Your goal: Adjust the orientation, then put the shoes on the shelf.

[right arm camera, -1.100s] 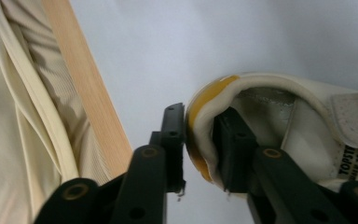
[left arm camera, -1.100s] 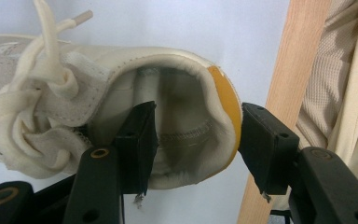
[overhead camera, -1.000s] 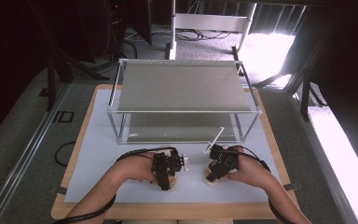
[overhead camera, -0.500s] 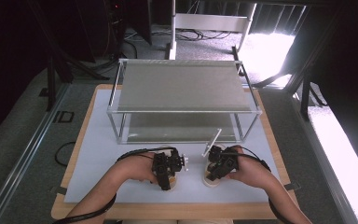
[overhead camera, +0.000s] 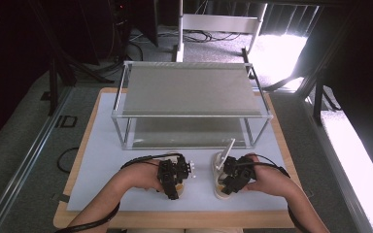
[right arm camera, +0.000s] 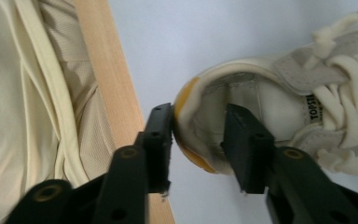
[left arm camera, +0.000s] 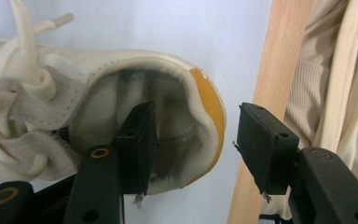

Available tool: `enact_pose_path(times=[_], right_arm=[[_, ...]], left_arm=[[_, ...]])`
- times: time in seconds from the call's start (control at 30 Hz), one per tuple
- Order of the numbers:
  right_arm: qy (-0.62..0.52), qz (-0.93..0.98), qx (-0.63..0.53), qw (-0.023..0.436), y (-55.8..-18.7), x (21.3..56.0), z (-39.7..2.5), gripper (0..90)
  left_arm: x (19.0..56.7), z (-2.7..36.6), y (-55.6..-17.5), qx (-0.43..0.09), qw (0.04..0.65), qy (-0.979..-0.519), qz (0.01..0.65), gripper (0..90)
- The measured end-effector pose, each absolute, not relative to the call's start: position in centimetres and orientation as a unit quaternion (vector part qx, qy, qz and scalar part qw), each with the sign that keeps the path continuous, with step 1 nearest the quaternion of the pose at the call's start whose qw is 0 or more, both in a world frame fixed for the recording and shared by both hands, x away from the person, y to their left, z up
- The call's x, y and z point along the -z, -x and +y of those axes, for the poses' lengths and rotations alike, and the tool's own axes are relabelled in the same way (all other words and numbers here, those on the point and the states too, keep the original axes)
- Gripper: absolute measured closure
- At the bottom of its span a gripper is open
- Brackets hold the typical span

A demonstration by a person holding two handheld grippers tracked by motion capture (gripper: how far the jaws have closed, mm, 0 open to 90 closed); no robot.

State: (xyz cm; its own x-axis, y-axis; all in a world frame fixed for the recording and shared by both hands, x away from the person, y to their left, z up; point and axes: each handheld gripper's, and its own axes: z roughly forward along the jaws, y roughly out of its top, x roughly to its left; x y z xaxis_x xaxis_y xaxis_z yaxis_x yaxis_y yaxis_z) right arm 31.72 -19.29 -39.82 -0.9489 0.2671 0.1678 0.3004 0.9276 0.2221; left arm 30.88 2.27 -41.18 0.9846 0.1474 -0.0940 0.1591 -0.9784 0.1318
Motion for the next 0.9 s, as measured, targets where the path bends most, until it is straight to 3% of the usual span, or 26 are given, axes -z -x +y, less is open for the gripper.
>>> enact_pose_path(times=[0.5, 0.9], right_arm=[[0.126, -0.985, 0.101, 0.06, -31.2, 40.9, -18.0, 68.7], [0.086, -0.99, 0.085, 0.069, -31.3, 41.2, -17.5, 74.3]], left_arm=[[42.0, 2.1, -30.7, 0.044, 0.055, -0.996, 0.051, 64.6], [41.9, 2.4, -30.7, 0.065, 0.094, -0.993, 0.004, 75.4]])
